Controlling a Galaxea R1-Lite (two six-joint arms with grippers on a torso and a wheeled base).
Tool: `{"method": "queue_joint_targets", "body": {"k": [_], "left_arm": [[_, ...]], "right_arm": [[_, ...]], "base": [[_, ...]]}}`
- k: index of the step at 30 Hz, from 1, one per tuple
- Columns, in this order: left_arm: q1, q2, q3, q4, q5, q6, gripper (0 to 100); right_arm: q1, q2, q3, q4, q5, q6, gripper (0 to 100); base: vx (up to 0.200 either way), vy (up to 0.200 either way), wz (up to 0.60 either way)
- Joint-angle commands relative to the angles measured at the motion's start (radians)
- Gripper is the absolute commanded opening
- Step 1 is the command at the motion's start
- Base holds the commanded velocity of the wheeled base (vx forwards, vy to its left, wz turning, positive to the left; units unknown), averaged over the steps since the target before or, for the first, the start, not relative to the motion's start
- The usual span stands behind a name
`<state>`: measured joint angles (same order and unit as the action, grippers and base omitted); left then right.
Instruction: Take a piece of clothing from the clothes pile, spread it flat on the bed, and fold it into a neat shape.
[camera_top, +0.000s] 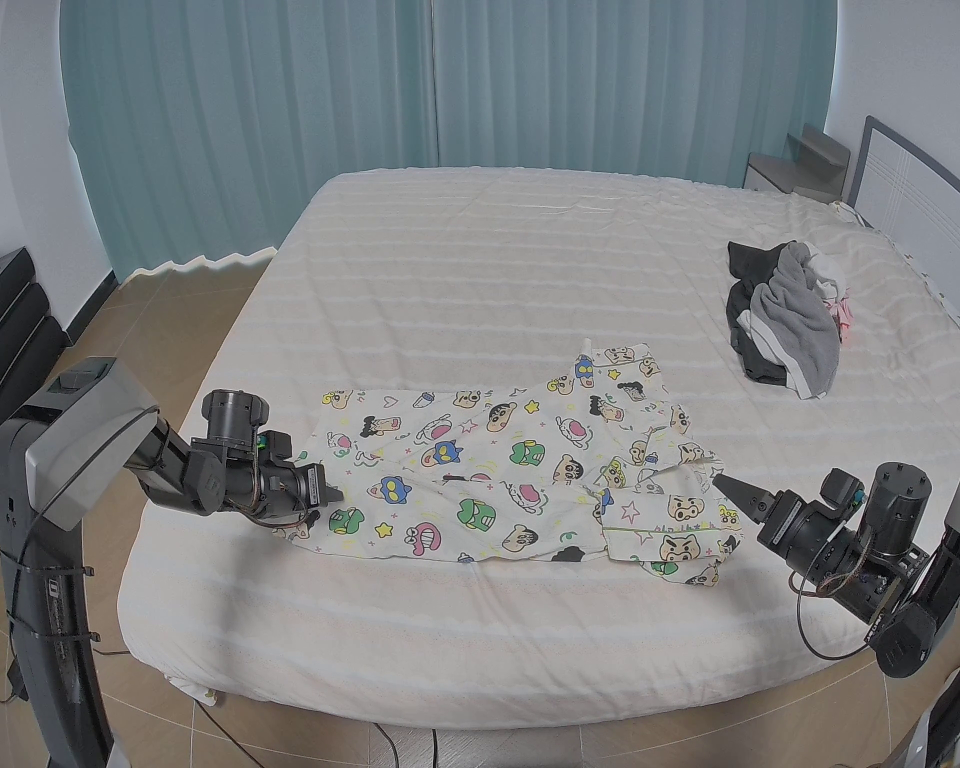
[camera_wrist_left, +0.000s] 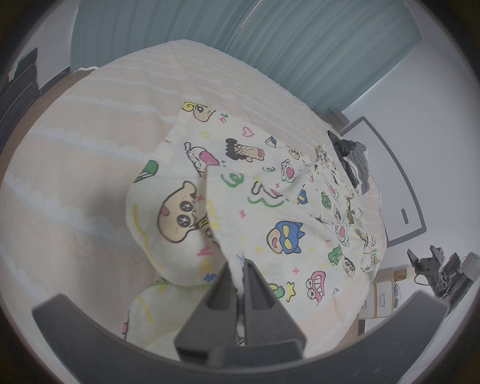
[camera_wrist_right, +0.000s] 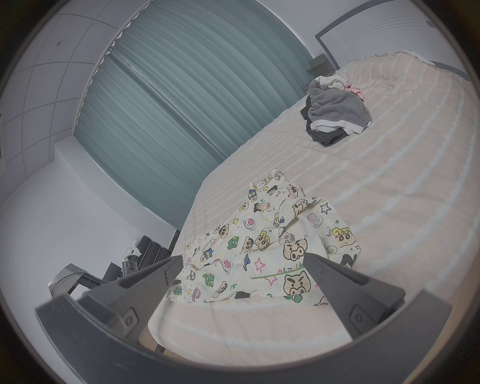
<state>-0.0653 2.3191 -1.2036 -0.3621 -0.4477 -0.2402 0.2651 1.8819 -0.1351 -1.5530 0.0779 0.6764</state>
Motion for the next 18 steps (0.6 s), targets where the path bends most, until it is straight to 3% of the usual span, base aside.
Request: {"method": "queue_joint_targets", "body": {"k": [1, 18], "left_arm": [[0.019, -0.027, 0.03, 0.002, 0.0, -0.002, 0], [0.047, -0.132, 0.188, 0.002, 0.014, 0.009, 0]], "right_arm": [[0.002, 0.002, 0.0, -0.013, 0.0, 0.0, 100], [0.002, 0.019, 0.002, -0.012, 0.0, 0.0, 100]], "base": [[0.0, 0.0, 0.0], [0.0, 0.0, 0.0]]}}
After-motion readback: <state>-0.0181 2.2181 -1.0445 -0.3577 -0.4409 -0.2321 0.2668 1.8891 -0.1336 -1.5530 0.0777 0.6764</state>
